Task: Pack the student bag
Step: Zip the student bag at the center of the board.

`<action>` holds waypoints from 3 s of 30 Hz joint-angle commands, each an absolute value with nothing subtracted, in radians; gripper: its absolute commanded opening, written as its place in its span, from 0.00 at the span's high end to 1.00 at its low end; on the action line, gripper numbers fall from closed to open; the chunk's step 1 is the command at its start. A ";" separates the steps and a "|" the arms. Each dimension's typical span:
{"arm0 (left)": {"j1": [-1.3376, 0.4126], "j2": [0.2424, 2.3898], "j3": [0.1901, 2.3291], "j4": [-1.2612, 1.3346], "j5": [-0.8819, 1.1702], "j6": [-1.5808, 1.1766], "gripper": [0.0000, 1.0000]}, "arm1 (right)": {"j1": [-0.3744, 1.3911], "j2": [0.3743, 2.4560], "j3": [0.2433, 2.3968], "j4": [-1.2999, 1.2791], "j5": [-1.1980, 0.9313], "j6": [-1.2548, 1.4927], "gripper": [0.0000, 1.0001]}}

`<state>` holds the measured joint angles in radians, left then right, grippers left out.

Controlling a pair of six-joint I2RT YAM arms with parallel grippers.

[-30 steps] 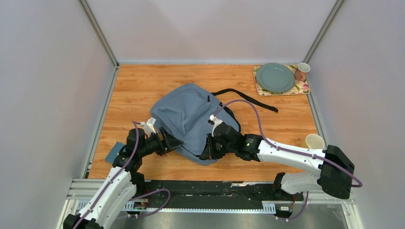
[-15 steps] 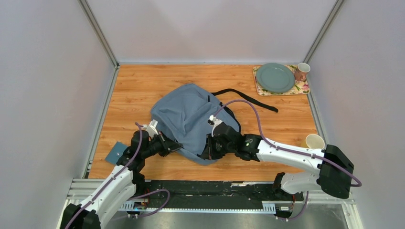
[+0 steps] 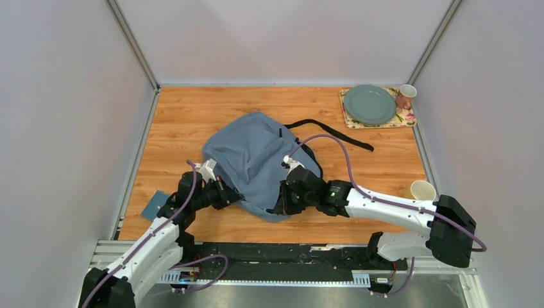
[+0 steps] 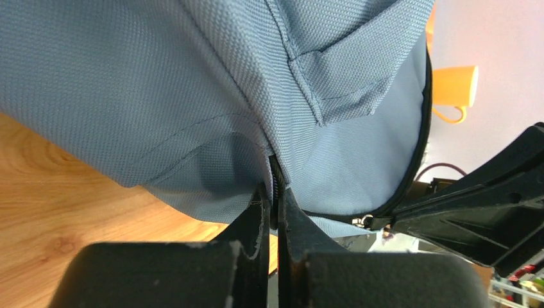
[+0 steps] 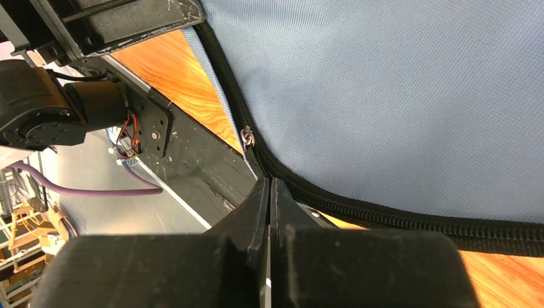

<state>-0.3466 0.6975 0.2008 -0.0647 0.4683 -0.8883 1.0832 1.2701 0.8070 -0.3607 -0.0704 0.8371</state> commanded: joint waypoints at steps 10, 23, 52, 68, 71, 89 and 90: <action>-0.183 0.837 0.439 -0.205 0.508 -0.612 1.00 | 1.077 1.236 0.836 -0.368 -0.048 0.807 1.00; -0.106 0.821 0.352 -0.112 0.724 -0.706 0.26 | 1.077 1.255 0.816 -0.273 -0.086 0.833 1.00; -0.313 0.621 0.158 0.020 0.664 -0.956 0.37 | 1.077 1.295 0.825 -0.247 -0.132 0.834 1.00; -0.314 0.655 0.206 -0.038 0.624 -0.885 0.96 | 1.077 1.287 0.815 -0.319 -0.081 0.818 1.00; -0.316 0.657 0.204 -0.031 0.634 -0.887 0.94 | 1.078 1.296 0.815 -0.310 -0.090 0.819 0.98; -0.314 0.663 0.201 -0.006 0.655 -0.900 0.92 | 1.078 1.364 0.861 -0.279 -0.132 0.822 0.66; -0.314 0.664 0.201 -0.005 0.657 -0.902 0.92 | 1.078 1.364 0.859 -0.273 -0.132 0.827 0.62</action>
<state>-0.3126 0.6670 0.1673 -0.0463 0.6365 -0.9081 1.0786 1.3602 0.8131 -0.3164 -0.1329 0.8173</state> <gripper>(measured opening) 0.076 0.320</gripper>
